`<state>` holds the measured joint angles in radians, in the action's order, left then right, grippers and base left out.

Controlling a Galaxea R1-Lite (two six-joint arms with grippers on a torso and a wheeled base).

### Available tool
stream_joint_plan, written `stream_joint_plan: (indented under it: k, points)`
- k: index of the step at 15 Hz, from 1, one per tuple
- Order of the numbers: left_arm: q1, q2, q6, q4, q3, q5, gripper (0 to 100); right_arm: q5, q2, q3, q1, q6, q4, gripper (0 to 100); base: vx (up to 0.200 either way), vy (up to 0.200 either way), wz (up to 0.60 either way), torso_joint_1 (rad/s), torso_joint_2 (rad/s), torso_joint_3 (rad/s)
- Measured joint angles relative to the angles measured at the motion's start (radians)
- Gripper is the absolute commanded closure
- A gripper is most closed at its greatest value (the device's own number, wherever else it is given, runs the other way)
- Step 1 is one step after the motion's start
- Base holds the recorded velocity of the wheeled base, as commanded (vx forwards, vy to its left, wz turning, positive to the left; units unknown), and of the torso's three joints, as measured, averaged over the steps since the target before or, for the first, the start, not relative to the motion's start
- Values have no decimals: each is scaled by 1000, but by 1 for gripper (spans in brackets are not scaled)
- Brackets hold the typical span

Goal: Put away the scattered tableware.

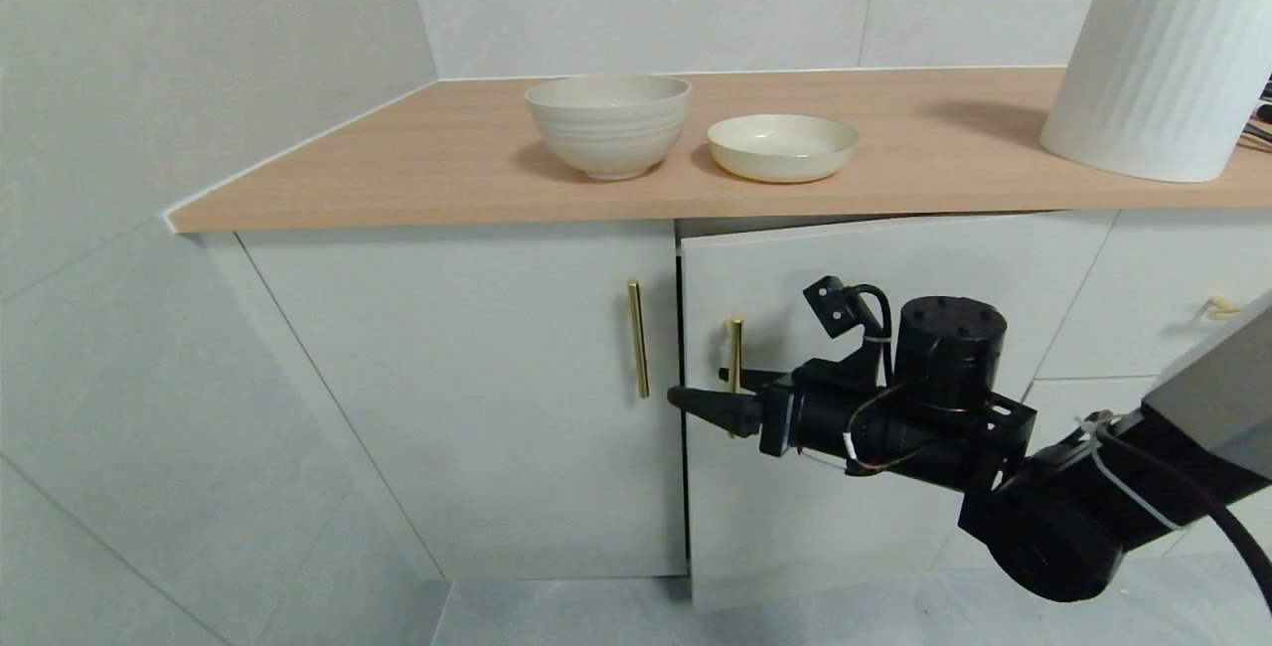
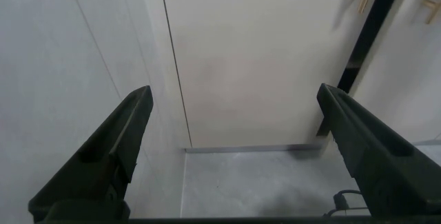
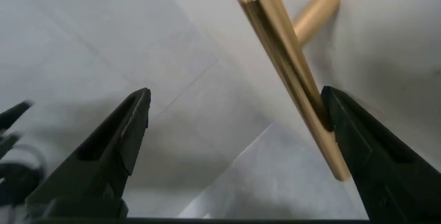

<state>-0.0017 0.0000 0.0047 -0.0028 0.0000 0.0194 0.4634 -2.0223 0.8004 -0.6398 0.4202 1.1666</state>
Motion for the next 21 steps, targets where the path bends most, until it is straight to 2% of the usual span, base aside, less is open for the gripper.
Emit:
stream_joint_plan:
  k: [5, 9, 13, 15, 18, 21]
  points:
    - [0, 0, 1, 0, 0, 1, 0, 12, 88, -123, -70, -6, 29, 0, 0, 0, 0, 0, 0, 0]
    - [0, 0, 4, 0, 0, 0, 0, 17, 141, -223, -88, -4, 91, 0, 0, 0, 0, 0, 0, 0]
    - [0, 0, 2, -9, -1, -1, 0, 29, 191, -256, -97, -2, 124, 0, 0, 0, 0, 0, 0, 0]
    - [0, 0, -12, -13, -30, 4, 0, 33, 206, -261, -99, -2, 121, 0, 0, 0, 0, 0, 0, 0]
    - [0, 0, -25, 53, -107, 53, 0, 36, 213, -265, -100, -4, 128, 0, 0, 0, 0, 0, 0, 0]
    - [-8, 53, -25, 240, -286, 194, 0, 59, 214, -283, -100, -7, 135, 0, 0, 0, 0, 0, 0, 0]
